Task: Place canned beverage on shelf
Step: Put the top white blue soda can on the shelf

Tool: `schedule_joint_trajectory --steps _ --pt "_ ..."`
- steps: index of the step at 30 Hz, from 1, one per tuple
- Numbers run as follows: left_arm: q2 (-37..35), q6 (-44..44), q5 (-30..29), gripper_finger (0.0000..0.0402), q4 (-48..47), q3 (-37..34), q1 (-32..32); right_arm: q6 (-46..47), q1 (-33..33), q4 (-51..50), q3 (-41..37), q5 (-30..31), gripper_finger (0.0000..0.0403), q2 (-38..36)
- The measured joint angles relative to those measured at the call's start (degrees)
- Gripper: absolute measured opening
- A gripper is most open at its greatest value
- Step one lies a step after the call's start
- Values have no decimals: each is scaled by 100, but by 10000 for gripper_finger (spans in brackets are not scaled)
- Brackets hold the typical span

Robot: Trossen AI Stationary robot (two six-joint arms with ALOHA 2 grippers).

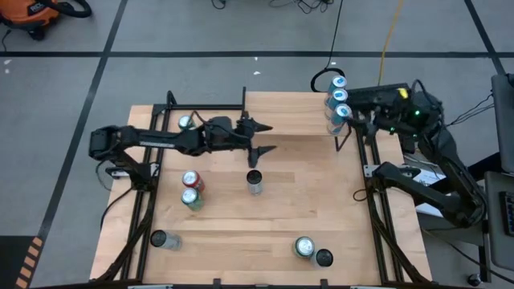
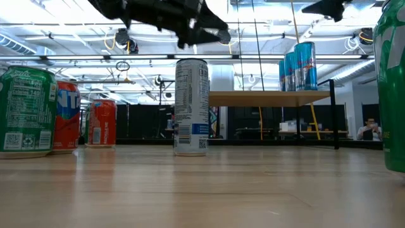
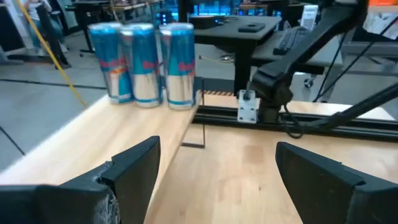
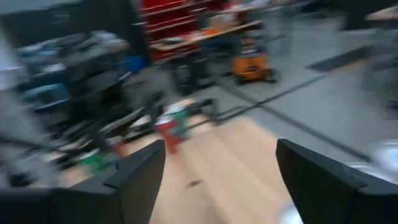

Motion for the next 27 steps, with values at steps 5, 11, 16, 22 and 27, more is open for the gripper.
schedule_joint_trajectory --steps 5,11,16,22,27 --pt "-847 25 -7 318 -1089 0 -206 120 386 516 -466 -296 255 -226" --pt "-1894 319 -866 317 -2336 2 -960 36 973 1279 -628 -469 219 -361" --pt "-1965 199 -1777 317 -2478 -52 -1696 127 1646 1788 -669 -593 204 -187" --pt "-1382 -132 -2692 318 -2471 -105 -2194 -144 2739 1804 -669 -2 197 241" --pt "-799 -863 -2880 318 -2462 -105 -2336 -184 3698 1784 -669 1263 196 579"
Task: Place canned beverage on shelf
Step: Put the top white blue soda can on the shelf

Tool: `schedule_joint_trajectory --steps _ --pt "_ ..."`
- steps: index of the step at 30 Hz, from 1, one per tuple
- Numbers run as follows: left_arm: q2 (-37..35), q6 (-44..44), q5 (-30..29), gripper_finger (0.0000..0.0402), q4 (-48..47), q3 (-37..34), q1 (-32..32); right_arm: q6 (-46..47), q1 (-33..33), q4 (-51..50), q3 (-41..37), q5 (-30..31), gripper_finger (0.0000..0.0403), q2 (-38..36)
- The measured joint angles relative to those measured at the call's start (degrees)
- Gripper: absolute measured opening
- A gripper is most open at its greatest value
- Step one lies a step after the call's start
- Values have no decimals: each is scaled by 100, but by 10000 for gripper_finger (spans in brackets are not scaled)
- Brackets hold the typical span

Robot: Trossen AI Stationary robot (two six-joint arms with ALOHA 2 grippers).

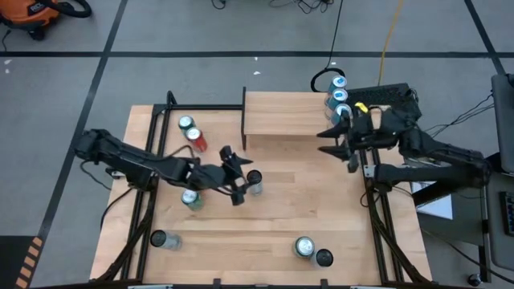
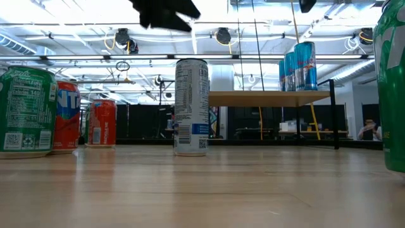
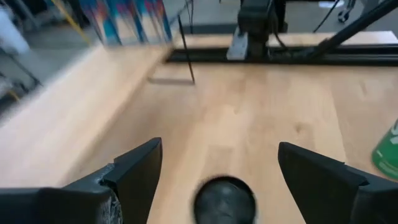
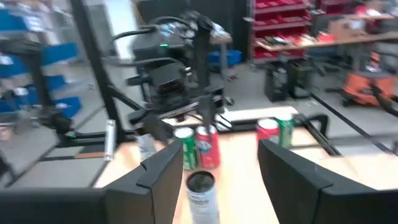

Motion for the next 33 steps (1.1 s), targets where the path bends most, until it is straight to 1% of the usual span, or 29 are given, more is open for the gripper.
schedule_joint_trajectory --steps 2,4,8,12,19,26,29,31,33 --pt "200 -356 -2 318 32 -2 0 55 309 -114 0 646 196 97" --pt "308 -578 -15 318 40 -2 0 75 567 -206 0 1161 196 201" --pt "345 -776 -61 318 -89 -2 0 100 1006 -299 0 1720 196 434" --pt "381 -973 -87 318 -336 -2 0 100 1321 -297 -2 2011 196 631" --pt "954 -1095 -88 318 -354 -4 17 131 1765 -267 -2 2523 196 850" --pt "1256 -1116 -79 318 -240 -4 91 245 2083 -137 -2 2571 196 975" --pt "1278 -1183 -21 313 -279 -4 136 247 2221 -126 -2 2862 196 1019" --pt "1276 -838 136 297 -242 -4 139 243 2304 -130 -2 3020 196 1035" --pt "1265 -233 576 276 -210 -2 139 236 2381 -116 -2 3111 196 1050"
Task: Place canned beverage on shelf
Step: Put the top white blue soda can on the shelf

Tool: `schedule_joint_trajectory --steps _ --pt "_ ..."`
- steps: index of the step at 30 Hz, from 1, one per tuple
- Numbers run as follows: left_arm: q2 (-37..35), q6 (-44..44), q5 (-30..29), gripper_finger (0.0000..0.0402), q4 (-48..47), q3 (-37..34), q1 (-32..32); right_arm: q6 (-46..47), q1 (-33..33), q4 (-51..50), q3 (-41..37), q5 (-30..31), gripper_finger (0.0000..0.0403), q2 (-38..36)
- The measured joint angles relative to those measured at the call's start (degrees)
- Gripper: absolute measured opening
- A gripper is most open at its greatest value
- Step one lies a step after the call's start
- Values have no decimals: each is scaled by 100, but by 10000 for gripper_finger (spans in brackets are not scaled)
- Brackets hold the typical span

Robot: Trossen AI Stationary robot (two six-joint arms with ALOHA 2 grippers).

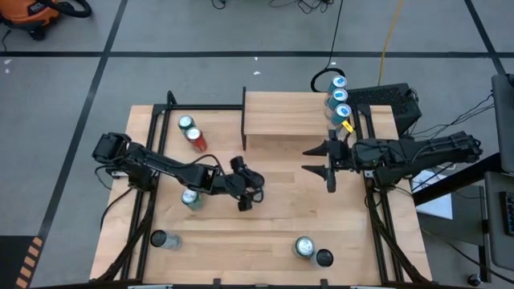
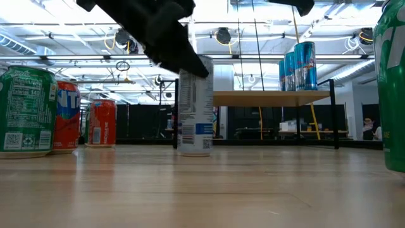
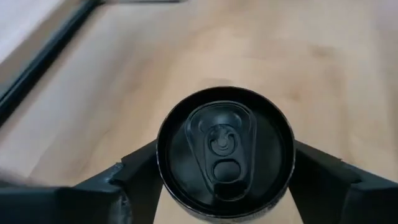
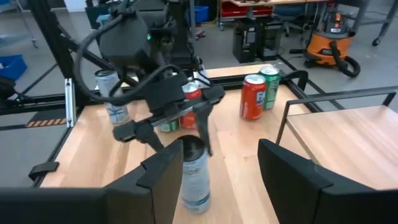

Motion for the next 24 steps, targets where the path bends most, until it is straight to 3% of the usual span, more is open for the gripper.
schedule_joint_trajectory --steps 6,12,24 --pt "-6 1306 1308 249 234 11 55 10 116 84 0 3 196 2" --pt "-6 1841 2102 283 247 11 248 53 149 121 0 3 196 2" --pt "-324 1428 2130 363 178 0 329 91 147 -20 0 34 196 2"
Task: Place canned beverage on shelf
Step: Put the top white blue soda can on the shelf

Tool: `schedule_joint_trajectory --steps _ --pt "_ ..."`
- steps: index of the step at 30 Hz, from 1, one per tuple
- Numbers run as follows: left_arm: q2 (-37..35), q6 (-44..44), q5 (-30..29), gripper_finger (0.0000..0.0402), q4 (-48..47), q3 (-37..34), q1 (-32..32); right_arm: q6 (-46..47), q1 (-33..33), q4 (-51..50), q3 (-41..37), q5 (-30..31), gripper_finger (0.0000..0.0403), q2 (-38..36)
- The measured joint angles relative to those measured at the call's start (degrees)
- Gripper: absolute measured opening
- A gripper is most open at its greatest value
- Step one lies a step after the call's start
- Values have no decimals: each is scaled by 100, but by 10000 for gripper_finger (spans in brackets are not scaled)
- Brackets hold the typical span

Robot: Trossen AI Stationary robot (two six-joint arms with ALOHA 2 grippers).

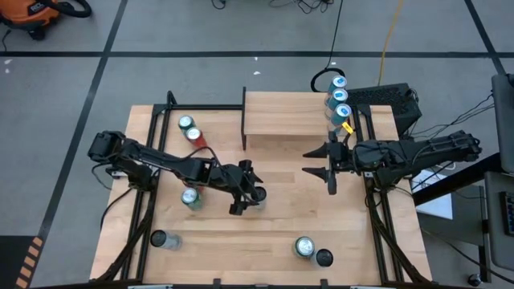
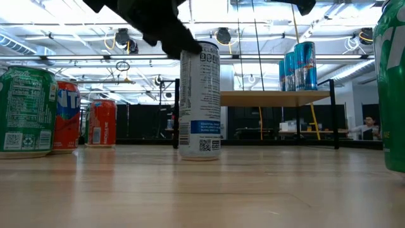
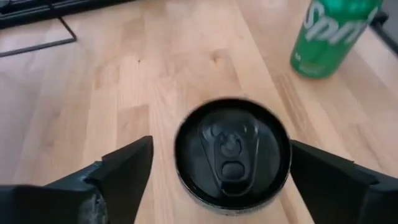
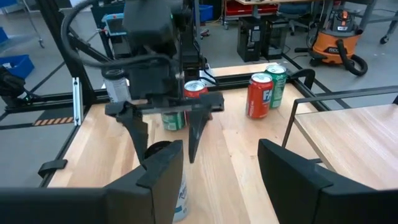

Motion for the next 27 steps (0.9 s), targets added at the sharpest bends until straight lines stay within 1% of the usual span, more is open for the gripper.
schedule_joint_trajectory --steps 4,6,9,12,15,17,19,23,25,27 --pt "-113 -568 -101 383 86 0 -47 13 0 -36 0 2 196 0" --pt "-105 -979 -349 386 82 0 -125 37 0 -36 0 6 196 0" --pt "-37 -1446 -1010 387 14 0 -289 35 0 32 -44 11 196 0" --pt "-30 -2057 -1816 387 -29 0 -462 36 0 213 -189 13 196 0" --pt "-32 -2609 -2164 387 10 0 -614 54 0 281 -329 19 196 0" --pt "-32 -2933 -2308 387 120 0 -754 117 0 332 -402 170 196 2" --pt "-29 -3275 -2597 387 137 2 -887 159 0 372 -442 325 196 0" --pt "77 -3493 -3367 387 90 2 -1084 132 14 460 -463 587 196 0" --pt "172 -3493 -3659 387 243 11 -1152 80 33 523 -463 595 196 -2" --pt "273 -3490 -3786 387 263 10 -1226 59 35 572 -463 590 196 -2"
